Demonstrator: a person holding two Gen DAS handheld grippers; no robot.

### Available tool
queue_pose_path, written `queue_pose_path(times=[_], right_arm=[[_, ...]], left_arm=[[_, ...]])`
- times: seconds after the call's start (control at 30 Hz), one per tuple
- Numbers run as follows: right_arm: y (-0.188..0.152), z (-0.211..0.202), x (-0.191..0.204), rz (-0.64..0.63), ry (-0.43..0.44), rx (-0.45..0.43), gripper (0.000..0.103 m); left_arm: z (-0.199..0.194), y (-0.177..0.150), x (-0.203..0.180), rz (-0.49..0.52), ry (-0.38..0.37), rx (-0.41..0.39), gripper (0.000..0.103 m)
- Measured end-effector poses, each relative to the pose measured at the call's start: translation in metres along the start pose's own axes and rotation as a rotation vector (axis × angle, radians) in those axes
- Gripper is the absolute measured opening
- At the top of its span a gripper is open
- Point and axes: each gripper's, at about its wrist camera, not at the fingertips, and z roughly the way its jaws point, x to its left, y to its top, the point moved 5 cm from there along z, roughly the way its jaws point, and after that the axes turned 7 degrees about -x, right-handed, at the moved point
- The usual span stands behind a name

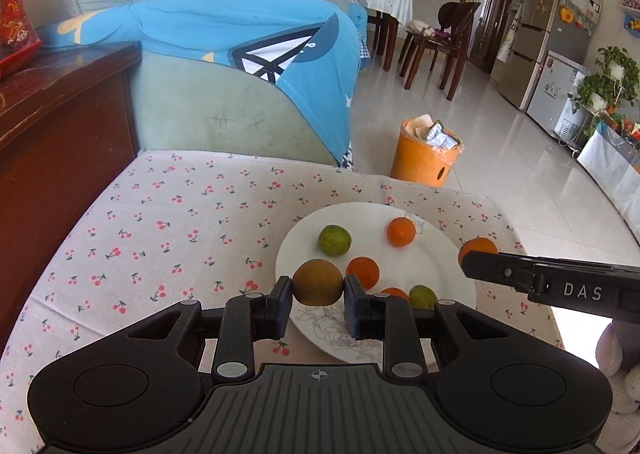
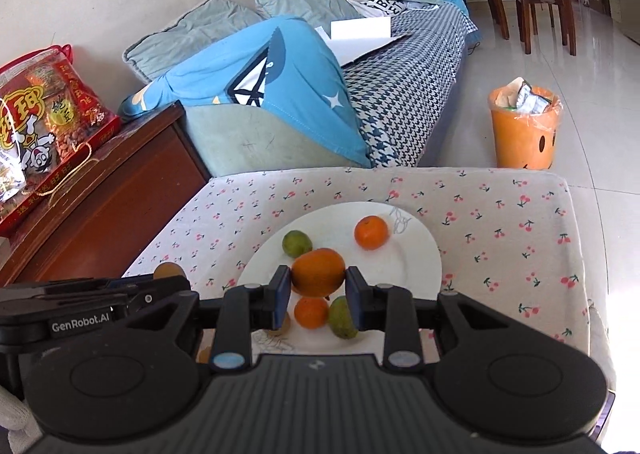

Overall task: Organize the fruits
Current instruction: 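Carry the orange and kiwi onto the plate and open both grippers, then move both grippers back to the remaining fruit on the tablecloth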

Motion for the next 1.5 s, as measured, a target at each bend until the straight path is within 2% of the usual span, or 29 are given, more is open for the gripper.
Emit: queue_pose_path(times=[0.23, 0.63, 0.83, 0.93, 1.03, 1.13, 1.5], right_arm=[[-0.001, 0.031, -0.027, 0.09, -0.024, 0.065, 0.03], [-0.011, 0.057, -0.041, 0.143, -0.043, 0.118, 0.03], [-0.007, 0.058, -0.044, 0.178, -0.049, 0.105, 0.033], [0.002, 0.054, -0.043, 0.2, -0.034, 0.08, 0.033], [0.008, 0.049, -0.038, 0.205, -0.019, 0.065, 0.033], [0.012, 0.042, -0.03, 0.173, -0.004, 0.053, 0.033], [0.007, 0.022, 0.003, 0.086, 0.033, 0.036, 0.034]], left_arm=[[0.038, -0.006, -0.006, 0.009, 0.005, 0.064, 0.025], [0.069, -0.013, -0.004, -0.007, 0.011, 0.12, 0.026], [0.066, -0.005, -0.007, -0.009, 0.015, 0.091, 0.028], [0.06, 0.005, -0.01, -0.003, 0.023, 0.06, 0.042], [0.051, 0.015, -0.011, 0.0, 0.026, 0.034, 0.045], [0.041, 0.022, -0.01, -0.001, 0.027, 0.024, 0.058], [0.013, 0.022, 0.018, -0.029, 0.092, 0.048, 0.061]])
